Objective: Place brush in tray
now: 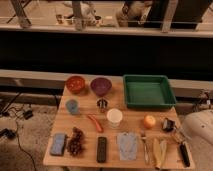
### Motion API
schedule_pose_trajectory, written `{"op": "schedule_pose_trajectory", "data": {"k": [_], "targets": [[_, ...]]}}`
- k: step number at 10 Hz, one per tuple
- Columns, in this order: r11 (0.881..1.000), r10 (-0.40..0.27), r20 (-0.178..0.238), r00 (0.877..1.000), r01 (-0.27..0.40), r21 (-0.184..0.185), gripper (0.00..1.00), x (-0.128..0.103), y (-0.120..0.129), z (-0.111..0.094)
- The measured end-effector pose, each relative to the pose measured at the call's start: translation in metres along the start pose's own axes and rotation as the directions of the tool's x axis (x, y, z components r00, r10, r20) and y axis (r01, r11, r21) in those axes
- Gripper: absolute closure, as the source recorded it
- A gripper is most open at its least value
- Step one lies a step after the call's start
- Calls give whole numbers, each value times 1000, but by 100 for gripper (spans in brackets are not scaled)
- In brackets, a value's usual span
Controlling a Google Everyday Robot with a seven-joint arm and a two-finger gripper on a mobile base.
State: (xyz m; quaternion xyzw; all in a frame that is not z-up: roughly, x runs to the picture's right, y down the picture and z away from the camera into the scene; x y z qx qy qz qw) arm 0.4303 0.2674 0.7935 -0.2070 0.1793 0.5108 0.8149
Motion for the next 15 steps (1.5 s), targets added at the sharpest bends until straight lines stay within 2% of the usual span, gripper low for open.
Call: {"op": "schedule_pose_trajectory", "data": {"k": [2, 3, 8, 11, 13, 15], "targets": [[1000, -6, 9, 1000, 5, 6, 96, -1, -1, -3], [1000, -8, 14, 1000, 8, 7, 100, -2, -2, -4], [1000, -15, 61, 998, 14, 19, 100, -10, -5, -18], [998, -32, 78, 996, 27, 63, 100, -16, -12, -39], [994, -44, 82, 996, 35, 108, 100, -20, -21, -65], [986, -87, 77, 993, 75, 150, 100, -34, -31, -89]]}}
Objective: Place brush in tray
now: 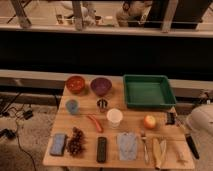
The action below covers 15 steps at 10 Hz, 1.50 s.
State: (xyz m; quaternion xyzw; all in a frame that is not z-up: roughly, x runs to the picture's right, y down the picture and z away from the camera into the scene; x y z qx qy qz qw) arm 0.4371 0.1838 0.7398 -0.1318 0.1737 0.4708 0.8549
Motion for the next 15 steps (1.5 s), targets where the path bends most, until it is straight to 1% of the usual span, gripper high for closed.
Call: {"op": "schedule_pose_trajectory", "data": {"k": [2, 3, 5, 7, 8, 9, 11, 12, 13, 14, 15], "targets": [[998, -50, 5, 999, 50, 26, 100, -23, -13, -11], [997, -68, 5, 998, 68, 34, 100, -31, -20, -13], [995, -90, 8, 996, 90, 46, 100, -44, -36, -14], [994, -97, 9, 995, 96, 52, 100, -50, -52, -16], [993, -105, 12, 994, 104, 54, 100, -59, -60, -15], [992, -118, 19, 993, 117, 55, 100, -74, -69, -12], [988, -150, 19, 989, 148, 49, 100, -102, -83, -3], [983, -180, 12, 984, 179, 46, 100, -118, -90, 6], [979, -198, 10, 980, 198, 45, 100, -128, -94, 10], [972, -231, 8, 973, 230, 41, 100, -147, -99, 17], [967, -253, 7, 967, 253, 37, 100, -160, -101, 22]]}}
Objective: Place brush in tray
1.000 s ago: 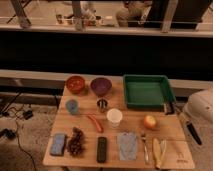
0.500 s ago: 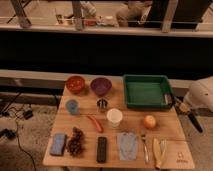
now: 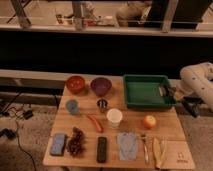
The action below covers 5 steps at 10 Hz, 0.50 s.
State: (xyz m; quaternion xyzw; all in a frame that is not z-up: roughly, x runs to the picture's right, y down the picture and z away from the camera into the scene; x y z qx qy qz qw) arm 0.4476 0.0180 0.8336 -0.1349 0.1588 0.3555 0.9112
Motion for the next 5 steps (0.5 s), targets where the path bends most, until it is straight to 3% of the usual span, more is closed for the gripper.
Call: {"op": "schedule_pose_trajectory", "data": {"k": [5], "targets": [[995, -98, 19, 995, 98, -21, 100, -51, -18, 24]]}}
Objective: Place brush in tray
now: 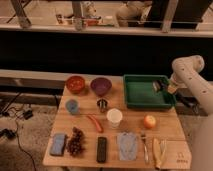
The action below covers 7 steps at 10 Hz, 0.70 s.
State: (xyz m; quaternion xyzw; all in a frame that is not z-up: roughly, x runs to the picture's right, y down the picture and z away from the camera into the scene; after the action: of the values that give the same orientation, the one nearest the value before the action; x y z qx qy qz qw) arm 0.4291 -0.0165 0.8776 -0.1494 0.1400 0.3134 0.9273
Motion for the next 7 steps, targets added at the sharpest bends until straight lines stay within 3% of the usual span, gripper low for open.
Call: {"op": "schedule_pose_trajectory", "data": {"k": [5, 7], "targets": [[995, -91, 62, 994, 94, -33, 100, -60, 4, 25], [991, -122, 87, 989, 126, -46, 100, -72, 7, 34]]}}
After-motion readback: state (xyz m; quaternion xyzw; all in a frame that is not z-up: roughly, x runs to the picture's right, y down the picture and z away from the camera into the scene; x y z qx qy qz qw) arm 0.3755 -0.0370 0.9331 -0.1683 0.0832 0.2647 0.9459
